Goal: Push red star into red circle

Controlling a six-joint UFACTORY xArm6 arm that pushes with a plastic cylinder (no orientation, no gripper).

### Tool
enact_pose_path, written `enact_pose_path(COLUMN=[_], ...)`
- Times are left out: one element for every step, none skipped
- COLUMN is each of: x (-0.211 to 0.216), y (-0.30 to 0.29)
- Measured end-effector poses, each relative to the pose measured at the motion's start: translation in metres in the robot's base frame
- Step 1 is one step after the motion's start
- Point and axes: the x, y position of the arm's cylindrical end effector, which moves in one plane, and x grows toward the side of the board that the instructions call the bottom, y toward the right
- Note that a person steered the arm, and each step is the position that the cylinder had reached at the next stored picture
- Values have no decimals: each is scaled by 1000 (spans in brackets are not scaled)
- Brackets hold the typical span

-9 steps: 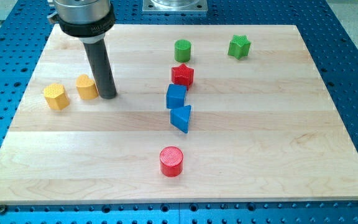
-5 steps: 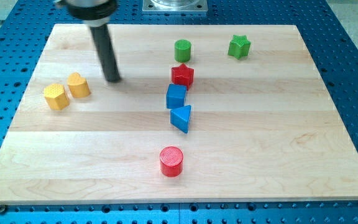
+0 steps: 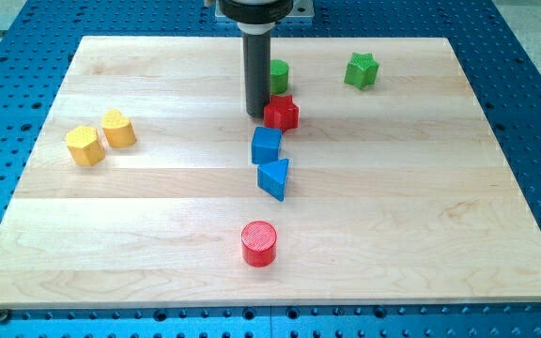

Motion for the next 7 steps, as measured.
enact_pose_path(x=[-18,26,40,76,131,120,144], y=[55,25,15,29,77,115,121])
